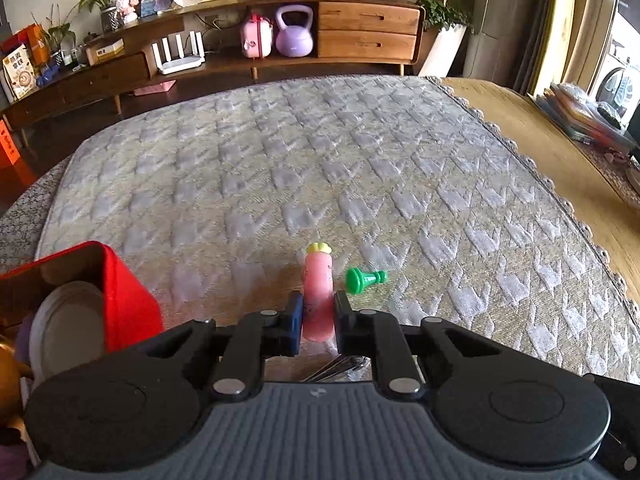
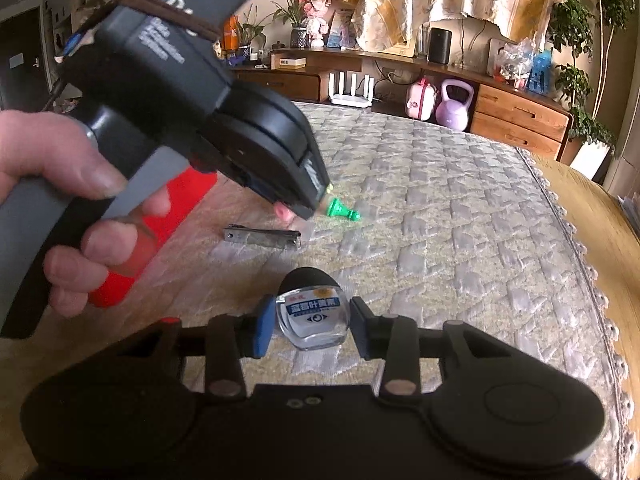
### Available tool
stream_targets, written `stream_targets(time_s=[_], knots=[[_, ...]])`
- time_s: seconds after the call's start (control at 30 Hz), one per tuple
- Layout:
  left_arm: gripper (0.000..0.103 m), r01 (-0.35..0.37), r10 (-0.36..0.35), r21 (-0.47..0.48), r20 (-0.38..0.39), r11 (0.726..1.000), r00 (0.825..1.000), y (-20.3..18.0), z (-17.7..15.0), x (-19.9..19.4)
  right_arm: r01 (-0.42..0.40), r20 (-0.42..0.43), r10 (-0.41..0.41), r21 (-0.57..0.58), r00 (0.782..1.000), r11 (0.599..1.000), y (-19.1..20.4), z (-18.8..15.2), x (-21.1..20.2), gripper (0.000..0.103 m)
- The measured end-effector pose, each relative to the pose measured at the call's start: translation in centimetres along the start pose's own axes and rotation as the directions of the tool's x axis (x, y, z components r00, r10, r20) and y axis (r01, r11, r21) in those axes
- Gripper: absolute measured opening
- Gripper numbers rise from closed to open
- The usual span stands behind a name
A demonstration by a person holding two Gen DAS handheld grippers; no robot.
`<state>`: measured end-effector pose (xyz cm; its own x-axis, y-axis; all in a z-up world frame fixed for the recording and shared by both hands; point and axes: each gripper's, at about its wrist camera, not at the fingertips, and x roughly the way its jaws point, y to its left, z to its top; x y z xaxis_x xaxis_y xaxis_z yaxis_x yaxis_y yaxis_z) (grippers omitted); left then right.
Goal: Organize rigid objects
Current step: 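Grasp the pink tube with the left tool while the right tool grasps the clear tape roll, then carry the pink tube and clear tape roll down into the red box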
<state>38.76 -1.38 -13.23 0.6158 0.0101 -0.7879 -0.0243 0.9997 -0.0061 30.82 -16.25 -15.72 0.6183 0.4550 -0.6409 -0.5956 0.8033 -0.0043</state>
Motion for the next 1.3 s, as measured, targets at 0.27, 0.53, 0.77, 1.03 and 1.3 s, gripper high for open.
stream_targets(time_s=[0.27, 0.53, 0.77, 1.03, 1.3], knots=[[0.016, 0.008, -0.008, -0.016, 0.033, 1.000, 0.999, 1.4, -0.2, -3.6, 0.009, 0.012, -0.010, 0.025, 1.000, 1.000, -0.3, 0.7, -2.7, 0.038], [0.016, 0.029, -0.027, -0.019, 0.065, 0.999, 0.998, 2.8, -1.1, -8.7, 0.010, 0.047, -0.011, 0.021, 0.999, 1.000, 0.6, 2.1, -6.9, 0.038], [0.016, 0.056, -0.054, -0.022, 0.079, 0.998, 0.995, 5.2, -2.7, -14.0, -0.010, 0.083, 0.009, 0.011, 0.997, 1.000, 2.2, 3.4, -10.0, 0.038], [0.016, 0.036, -0.031, -0.039, 0.109, 0.999, 0.994, 8.3, -4.7, -18.0, -0.033, 0.108, 0.033, -0.004, 0.994, 0.999, 4.7, 4.9, -11.6, 0.038], [0.016, 0.007, 0.000, -0.071, 0.104, 0.997, 0.995, 12.0, -6.9, -19.4, -0.053, 0.114, 0.059, -0.051, 0.992, 0.997, 8.4, 6.4, -10.8, 0.038]])
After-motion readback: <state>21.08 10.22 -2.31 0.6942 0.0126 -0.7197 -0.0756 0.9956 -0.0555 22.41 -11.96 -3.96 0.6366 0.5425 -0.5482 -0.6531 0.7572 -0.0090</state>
